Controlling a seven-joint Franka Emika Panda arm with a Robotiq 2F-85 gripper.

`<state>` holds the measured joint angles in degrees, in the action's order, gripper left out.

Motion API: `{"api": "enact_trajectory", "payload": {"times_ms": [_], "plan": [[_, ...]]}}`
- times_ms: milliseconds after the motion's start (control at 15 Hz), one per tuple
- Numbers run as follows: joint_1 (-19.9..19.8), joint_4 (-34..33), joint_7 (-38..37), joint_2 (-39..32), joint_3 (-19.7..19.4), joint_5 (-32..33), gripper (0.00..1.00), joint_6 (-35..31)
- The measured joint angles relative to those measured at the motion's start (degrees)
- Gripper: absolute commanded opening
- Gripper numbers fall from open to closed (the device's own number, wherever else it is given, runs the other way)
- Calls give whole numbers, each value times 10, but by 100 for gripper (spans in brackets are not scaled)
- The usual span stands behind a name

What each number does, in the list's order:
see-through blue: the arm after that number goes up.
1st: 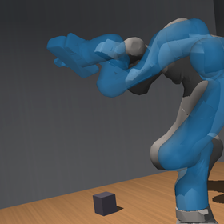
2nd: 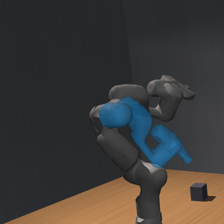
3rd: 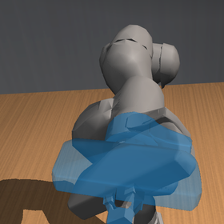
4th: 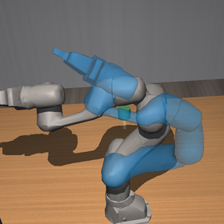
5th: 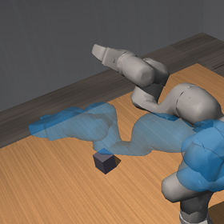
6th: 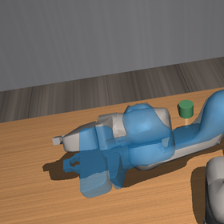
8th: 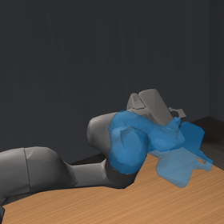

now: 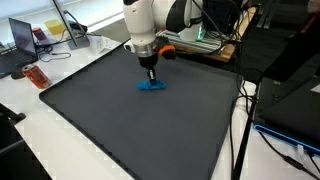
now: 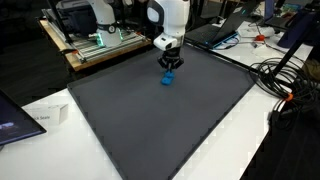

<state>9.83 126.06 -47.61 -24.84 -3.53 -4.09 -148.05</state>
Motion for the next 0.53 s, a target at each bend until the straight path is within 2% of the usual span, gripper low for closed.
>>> {"api": "enact_trajectory", "payload": {"times_ms": [533], "plan": [[3, -4, 1, -3, 0, 12, 1, 1]]}}
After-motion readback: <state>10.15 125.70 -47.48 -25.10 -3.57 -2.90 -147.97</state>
